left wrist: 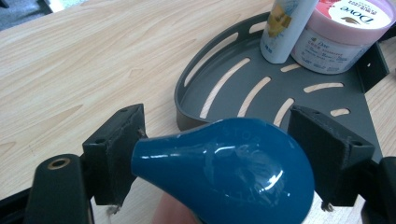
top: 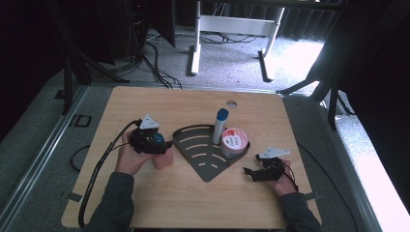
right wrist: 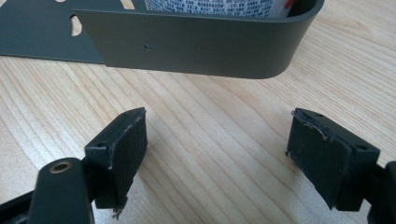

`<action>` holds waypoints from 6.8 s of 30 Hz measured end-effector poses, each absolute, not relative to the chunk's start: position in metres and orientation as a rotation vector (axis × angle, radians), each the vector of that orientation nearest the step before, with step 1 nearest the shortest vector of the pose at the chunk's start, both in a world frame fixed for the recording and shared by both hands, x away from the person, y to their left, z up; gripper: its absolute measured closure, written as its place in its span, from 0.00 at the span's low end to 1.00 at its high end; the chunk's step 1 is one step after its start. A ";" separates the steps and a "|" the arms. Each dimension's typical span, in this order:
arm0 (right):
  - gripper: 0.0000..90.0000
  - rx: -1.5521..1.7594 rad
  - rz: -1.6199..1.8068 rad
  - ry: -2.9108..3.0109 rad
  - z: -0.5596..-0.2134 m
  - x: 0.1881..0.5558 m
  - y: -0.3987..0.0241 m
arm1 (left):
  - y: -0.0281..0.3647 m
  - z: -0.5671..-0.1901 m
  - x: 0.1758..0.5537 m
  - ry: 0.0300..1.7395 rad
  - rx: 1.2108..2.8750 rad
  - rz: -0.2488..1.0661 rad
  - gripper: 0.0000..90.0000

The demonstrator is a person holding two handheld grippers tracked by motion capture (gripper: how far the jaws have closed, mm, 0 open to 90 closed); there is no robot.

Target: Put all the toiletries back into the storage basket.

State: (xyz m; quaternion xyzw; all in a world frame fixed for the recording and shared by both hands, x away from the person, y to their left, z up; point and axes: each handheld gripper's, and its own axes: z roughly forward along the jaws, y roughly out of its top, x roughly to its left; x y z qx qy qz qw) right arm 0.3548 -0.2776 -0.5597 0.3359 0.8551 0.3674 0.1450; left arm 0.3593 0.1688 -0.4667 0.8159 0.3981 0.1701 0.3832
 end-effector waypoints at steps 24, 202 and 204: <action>0.22 0.971 1.061 2.463 -0.560 0.355 -0.278 | 0.169 -0.472 0.351 0.988 2.082 0.459 0.51; 0.22 0.968 1.060 2.462 -0.560 0.355 -0.278 | 0.121 -0.385 0.376 0.847 2.063 0.485 0.59; 0.22 0.970 1.061 2.463 -0.560 0.355 -0.278 | 0.120 -0.386 0.377 0.848 2.063 0.481 0.59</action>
